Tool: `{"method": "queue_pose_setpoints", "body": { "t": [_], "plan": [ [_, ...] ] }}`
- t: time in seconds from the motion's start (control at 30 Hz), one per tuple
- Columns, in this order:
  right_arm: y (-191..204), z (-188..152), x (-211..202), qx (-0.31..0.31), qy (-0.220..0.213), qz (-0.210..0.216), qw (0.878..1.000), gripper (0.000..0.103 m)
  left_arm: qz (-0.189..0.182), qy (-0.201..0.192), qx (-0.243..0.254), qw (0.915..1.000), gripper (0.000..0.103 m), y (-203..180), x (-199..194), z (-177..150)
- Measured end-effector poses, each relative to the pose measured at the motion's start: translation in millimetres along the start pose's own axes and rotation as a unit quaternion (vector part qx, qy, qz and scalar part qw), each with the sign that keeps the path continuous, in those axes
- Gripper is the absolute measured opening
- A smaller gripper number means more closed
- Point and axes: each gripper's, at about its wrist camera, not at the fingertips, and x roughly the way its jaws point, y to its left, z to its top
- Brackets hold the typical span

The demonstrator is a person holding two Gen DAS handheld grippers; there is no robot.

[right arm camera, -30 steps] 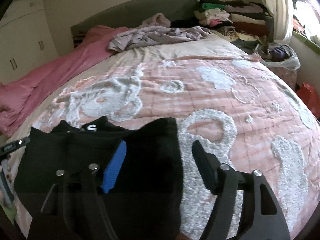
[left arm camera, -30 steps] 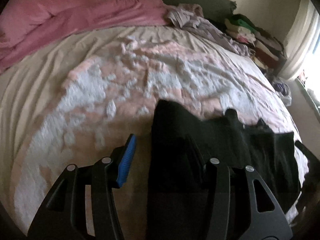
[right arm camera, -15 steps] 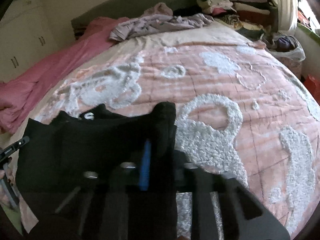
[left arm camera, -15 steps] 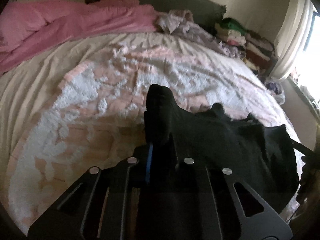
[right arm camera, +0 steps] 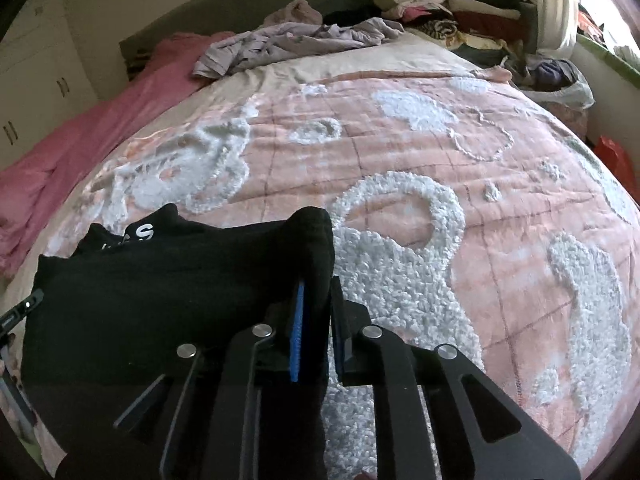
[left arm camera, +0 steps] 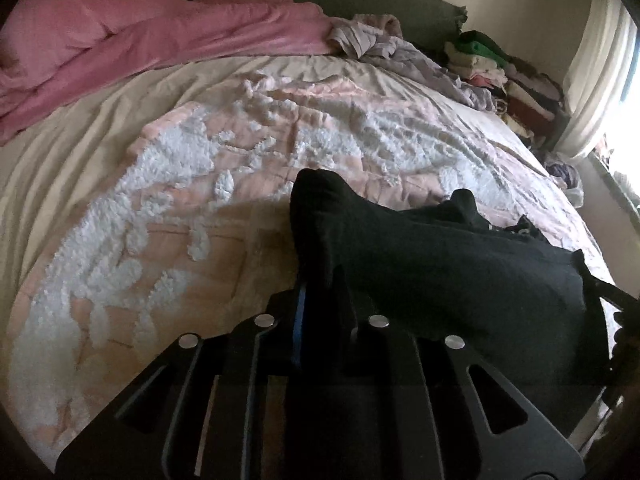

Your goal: Fold small clothes

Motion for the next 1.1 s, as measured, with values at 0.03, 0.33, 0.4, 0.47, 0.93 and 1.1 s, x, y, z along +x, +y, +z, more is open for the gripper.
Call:
{"method": "queue_pose_setpoints", "body": {
  "t": [0.03,0.33,0.4,0.47,0.93,1.1],
  "plan": [
    [-0.5,-0.5,-0.6,0.0,0.0,-0.007,1.0,0.023,0.005,0.0,0.005,1.0,0.009,-1.6,-1.2,0.1],
    [8.9,-1.9,-35.2,-0.004,-0.037,0.018,0.999,0.04,0.034,0.0,0.037,0.9988,0.026,-19.7,-23.7,-3.9],
    [15.0,-5.7,-46.8,-0.013,-0.044,0.029,0.999,0.041,0.033,-0.002,0.047,0.9984,0.031,-26.1,-31.1,-5.4],
    [22.7,-10.3,-58.2,-0.024,-0.048,0.042,0.998,0.042,0.029,-0.003,0.053,0.9981,0.035,-32.5,-36.9,-6.4],
    [93.9,-57.7,-105.9,-0.115,-0.053,0.105,0.986,0.054,0.009,0.006,0.093,0.9956,0.043,-68.2,-59.1,-28.2],
    [101.2,-77.5,-96.7,-0.119,-0.021,0.107,0.987,0.055,0.011,0.027,0.098,0.9948,0.043,-70.5,-51.2,-40.7]
  ]
}}
